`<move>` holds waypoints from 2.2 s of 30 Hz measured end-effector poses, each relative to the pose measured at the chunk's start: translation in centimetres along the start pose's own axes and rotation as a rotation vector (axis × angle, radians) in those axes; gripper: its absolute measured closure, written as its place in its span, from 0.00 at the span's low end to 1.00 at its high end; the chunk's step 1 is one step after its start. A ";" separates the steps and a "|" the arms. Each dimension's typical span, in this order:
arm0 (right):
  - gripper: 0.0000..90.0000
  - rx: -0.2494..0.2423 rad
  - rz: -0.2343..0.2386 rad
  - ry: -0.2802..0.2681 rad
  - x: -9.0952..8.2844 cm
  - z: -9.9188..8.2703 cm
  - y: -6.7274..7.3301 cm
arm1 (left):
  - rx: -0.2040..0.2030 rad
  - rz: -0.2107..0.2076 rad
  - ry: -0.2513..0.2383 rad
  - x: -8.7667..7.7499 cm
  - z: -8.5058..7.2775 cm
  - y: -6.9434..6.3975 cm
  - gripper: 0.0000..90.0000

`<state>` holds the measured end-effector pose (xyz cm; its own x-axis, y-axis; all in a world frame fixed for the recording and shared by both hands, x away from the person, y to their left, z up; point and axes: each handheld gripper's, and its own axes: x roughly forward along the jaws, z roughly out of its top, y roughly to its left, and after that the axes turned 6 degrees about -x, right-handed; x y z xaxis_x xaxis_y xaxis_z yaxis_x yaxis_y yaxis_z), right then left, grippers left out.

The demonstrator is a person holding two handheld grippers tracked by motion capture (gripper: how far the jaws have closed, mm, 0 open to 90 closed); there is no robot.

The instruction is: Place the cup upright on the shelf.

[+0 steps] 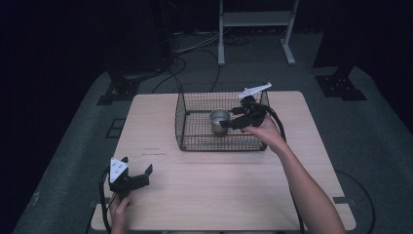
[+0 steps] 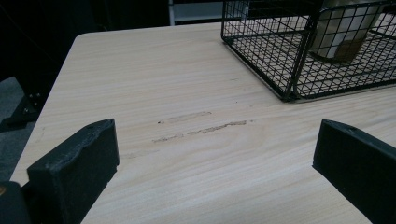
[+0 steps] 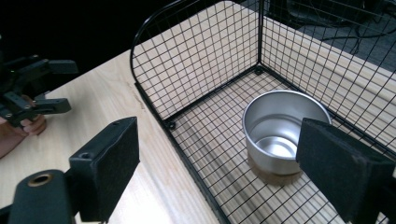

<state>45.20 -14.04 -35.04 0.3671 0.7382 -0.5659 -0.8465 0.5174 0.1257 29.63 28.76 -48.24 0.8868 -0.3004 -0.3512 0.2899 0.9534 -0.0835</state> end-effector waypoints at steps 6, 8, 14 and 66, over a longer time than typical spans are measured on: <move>0.14 -0.001 0.008 0.007 -0.6 -0.5 0.3 | -0.001 0.001 0.001 0.0 0.0 0.0 0.00; 0.14 -0.007 0.007 0.012 -0.7 -0.6 0.4 | -0.001 0.001 0.002 0.0 0.0 0.0 0.00; 0.14 -0.009 0.013 0.005 -1.7 -1.2 0.9 | 0.001 0.002 0.001 0.0 0.0 0.0 0.00; 0.14 0.007 -0.026 -0.035 -7.8 -9.8 2.9 | 0.010 0.009 0.008 0.1 0.0 -0.2 0.00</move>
<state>36.10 -22.56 -38.27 0.4020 0.7391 -0.5405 -0.8340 0.5392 0.1169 29.67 28.52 -48.27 0.8864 -0.2919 -0.3593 0.2858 0.9556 -0.0713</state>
